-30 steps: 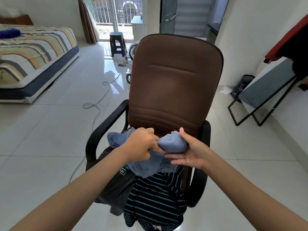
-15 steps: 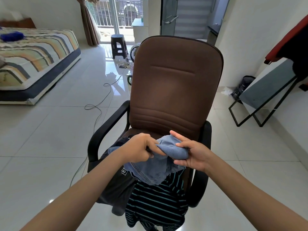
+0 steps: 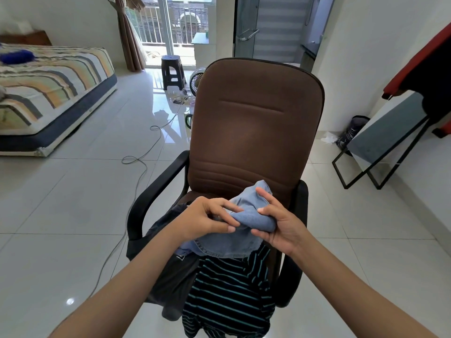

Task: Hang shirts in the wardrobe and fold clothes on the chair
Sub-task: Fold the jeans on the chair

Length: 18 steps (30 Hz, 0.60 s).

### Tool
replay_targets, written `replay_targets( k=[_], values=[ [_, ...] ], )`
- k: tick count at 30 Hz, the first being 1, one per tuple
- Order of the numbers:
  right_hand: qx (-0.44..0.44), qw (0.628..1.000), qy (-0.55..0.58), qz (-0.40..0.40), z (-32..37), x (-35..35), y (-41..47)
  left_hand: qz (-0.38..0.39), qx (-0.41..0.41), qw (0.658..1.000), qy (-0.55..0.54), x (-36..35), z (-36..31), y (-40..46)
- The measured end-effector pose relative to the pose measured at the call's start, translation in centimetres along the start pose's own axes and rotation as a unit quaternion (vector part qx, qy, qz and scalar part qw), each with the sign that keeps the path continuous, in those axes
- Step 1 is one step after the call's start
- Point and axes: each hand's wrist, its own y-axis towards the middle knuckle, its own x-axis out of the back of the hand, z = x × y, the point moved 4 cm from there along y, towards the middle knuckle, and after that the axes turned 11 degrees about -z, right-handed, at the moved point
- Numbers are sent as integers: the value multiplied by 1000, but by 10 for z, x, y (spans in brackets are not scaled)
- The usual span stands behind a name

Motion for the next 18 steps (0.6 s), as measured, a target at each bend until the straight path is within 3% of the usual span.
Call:
replay_targets(
  k=[3,6,8,11,14,18],
  values=[
    [27,999,-30,0,3,-4,-4,-32,60,990,-124,7,13,-11],
    [53,997,-60,0,5,-5,-6,-81,158,975,-137,11,47,-23],
    [66,995,-78,3,6,-5,-6,-104,237,948,-186,4,72,-35],
    [81,991,-103,12,5,-5,-6,-150,335,881,-298,-15,98,-51],
    [87,989,-117,18,3,0,-4,-145,370,836,-378,-40,110,-62],
    [72,992,-101,22,5,10,3,-150,356,789,-477,-62,110,-67]
  ],
)
